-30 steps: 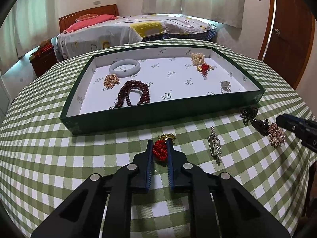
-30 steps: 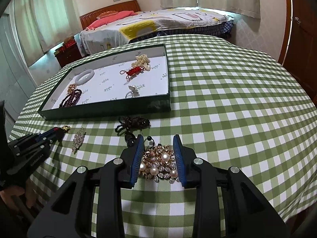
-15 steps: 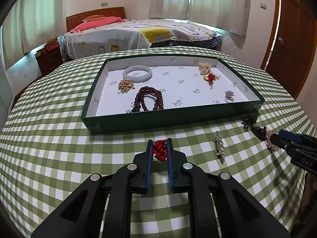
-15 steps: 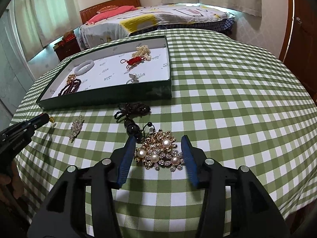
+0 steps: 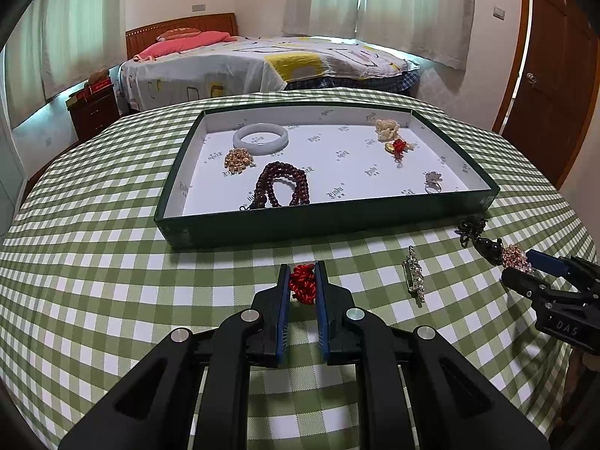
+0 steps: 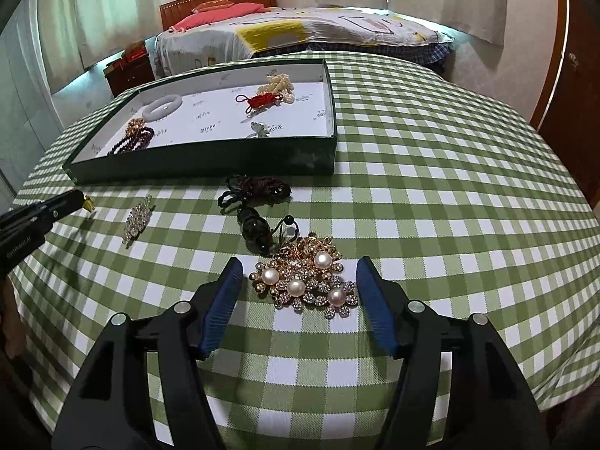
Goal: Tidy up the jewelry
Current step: 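Grasp the pearl flower brooch with the right gripper while the left gripper lifts the red ornament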
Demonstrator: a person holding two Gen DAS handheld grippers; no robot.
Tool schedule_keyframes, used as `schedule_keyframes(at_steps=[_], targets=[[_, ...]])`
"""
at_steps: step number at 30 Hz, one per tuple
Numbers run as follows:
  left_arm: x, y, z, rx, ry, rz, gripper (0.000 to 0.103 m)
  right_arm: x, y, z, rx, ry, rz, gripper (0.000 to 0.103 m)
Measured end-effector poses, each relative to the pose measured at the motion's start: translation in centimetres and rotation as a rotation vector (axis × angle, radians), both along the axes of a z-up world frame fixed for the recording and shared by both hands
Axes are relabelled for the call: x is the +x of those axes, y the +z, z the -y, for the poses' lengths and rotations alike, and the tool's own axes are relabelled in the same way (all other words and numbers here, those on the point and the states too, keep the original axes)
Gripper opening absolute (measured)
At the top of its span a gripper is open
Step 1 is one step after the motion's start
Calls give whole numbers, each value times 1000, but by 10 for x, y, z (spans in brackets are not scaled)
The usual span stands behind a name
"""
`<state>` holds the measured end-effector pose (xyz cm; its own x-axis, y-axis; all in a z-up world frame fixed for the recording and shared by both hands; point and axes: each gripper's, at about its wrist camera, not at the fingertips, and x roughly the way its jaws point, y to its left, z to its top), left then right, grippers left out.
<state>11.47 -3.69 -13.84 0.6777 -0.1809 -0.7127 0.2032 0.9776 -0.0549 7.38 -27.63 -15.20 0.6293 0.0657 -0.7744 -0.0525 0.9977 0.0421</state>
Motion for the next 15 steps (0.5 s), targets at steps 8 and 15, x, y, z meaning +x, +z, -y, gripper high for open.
schedule_keyframes(at_steps=[8, 15], targets=[[0, -2, 0, -4, 4, -4, 13, -5, 2, 4, 14, -3, 12, 51], [0, -2, 0, -5, 4, -5, 13, -6, 3, 5, 29, -7, 14, 51]])
